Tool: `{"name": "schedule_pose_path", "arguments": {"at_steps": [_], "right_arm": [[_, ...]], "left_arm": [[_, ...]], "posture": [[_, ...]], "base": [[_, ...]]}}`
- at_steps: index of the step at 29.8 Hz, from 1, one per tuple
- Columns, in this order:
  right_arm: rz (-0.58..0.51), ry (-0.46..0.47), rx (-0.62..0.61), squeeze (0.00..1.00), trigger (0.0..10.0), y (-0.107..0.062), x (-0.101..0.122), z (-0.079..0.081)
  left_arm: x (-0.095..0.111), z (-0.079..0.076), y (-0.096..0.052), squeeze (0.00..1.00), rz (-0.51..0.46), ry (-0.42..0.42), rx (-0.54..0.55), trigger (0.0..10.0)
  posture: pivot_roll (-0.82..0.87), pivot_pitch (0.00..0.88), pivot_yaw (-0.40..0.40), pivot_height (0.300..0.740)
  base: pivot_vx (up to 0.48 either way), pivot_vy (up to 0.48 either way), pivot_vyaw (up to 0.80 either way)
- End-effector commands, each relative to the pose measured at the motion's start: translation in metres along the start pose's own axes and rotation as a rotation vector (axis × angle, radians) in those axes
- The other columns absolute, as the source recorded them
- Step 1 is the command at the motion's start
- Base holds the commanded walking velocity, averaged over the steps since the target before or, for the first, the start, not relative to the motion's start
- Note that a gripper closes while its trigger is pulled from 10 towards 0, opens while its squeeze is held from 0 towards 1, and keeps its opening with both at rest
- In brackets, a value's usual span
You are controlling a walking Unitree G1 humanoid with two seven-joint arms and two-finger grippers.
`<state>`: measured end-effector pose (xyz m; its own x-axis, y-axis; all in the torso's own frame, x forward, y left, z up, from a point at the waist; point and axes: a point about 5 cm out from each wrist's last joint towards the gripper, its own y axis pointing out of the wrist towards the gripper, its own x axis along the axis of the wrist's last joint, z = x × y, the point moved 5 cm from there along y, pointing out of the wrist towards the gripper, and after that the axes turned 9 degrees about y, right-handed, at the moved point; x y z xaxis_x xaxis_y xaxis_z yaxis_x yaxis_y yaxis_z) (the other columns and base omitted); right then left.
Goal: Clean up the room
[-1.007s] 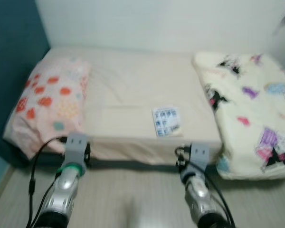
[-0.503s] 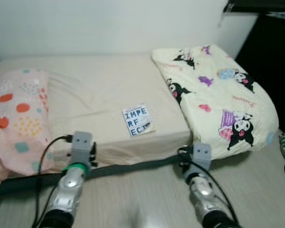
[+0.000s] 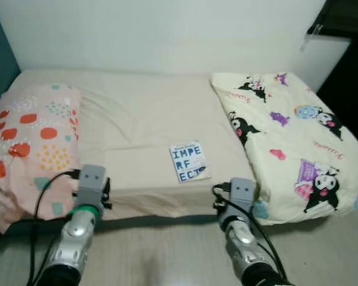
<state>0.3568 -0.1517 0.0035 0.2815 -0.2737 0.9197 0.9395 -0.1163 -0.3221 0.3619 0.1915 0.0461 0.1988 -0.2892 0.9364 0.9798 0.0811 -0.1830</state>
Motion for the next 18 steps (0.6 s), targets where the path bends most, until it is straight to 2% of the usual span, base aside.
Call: {"name": "schedule_pose_path", "arguments": {"at_steps": [1, 14, 18], "right_arm": [[0.005, 0.005, -0.039, 0.0, 10.0, -0.0005, -0.001, -0.0145], [0.01, 0.011, -0.044, 0.0, 10.0, -0.0019, -0.0037, -0.0167], [0.012, 0.017, -0.032, 0.0, 10.0, -0.0017, -0.0036, -0.015]], "left_arm": [[0.0023, -0.0113, 0.0, 0.0, -0.005, -0.009, -0.032, 10.0], [0.0013, -0.0142, -0.0018, 0.0, -0.007, 0.007, -0.043, 10.0], [0.0026, -0.0121, -0.0018, 0.0, -0.016, 0.009, -0.018, 10.0]], "posture": [[0.1, 0.0, 0.021, 0.74], [0.1, 0.0, 0.023, 0.74], [0.1, 0.0, 0.021, 0.74]], "base": [[0.33, 0.0, 0.0], [0.317, 0.0, 0.0], [0.0, 0.0, 0.0]]}}
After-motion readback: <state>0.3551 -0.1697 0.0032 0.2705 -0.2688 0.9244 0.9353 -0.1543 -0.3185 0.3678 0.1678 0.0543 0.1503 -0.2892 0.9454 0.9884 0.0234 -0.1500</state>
